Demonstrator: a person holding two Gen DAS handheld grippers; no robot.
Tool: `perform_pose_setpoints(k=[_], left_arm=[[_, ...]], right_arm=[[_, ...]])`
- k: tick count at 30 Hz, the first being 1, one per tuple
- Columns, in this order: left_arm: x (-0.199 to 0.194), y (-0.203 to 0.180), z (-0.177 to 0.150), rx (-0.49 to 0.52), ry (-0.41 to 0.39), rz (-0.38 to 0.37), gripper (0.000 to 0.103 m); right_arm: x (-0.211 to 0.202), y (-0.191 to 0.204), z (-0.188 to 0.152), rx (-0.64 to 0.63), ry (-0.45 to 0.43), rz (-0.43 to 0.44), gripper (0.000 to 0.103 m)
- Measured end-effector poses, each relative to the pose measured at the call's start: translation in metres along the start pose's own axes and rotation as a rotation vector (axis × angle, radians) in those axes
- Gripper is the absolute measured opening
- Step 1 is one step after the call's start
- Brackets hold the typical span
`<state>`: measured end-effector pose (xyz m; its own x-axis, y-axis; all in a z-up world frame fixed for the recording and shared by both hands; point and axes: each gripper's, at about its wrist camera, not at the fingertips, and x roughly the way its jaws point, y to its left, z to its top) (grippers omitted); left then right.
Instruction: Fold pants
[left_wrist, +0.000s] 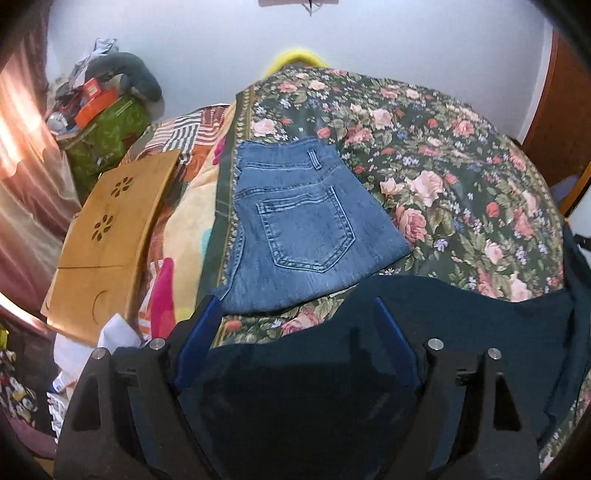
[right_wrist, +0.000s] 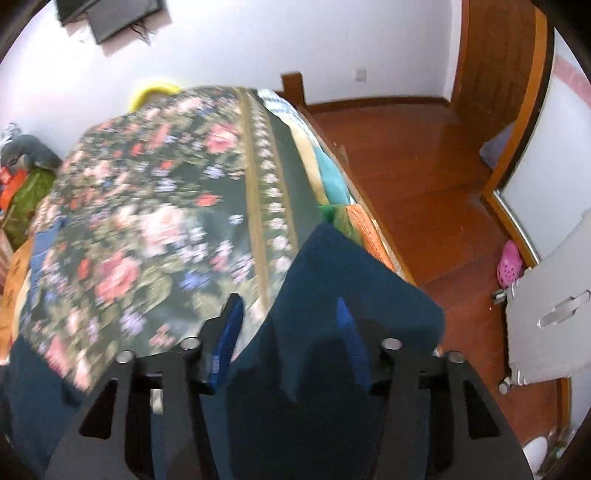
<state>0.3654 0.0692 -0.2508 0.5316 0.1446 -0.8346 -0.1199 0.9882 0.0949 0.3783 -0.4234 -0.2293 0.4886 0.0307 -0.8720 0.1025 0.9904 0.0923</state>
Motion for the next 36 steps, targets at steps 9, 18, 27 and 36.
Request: perform_pose_setpoints(k=[9, 18, 27, 36], left_arm=[[0.034, -0.019, -0.014, 0.027, 0.085, -0.036, 0.083], [-0.002, -0.042, -0.033, 0.108, 0.071, -0.038, 0.083], [-0.034, -0.089, -0.062, 0.209, 0.085, -0.095, 0.084], [-0.030, -0.128, -0.097, 0.239, 0.150, -0.122, 0.085]], right_arm=[[0.045, -0.009, 0.011, 0.041, 0.041, -0.059, 0.021], [-0.020, -0.018, 0.010, 0.063, -0.059, 0.000, 0.008], [-0.130, -0.066, -0.007, 0.096, -0.225, 0.027, 0.008], [-0.131, -0.121, -0.075, 0.105, -0.140, -0.066, 0.008]])
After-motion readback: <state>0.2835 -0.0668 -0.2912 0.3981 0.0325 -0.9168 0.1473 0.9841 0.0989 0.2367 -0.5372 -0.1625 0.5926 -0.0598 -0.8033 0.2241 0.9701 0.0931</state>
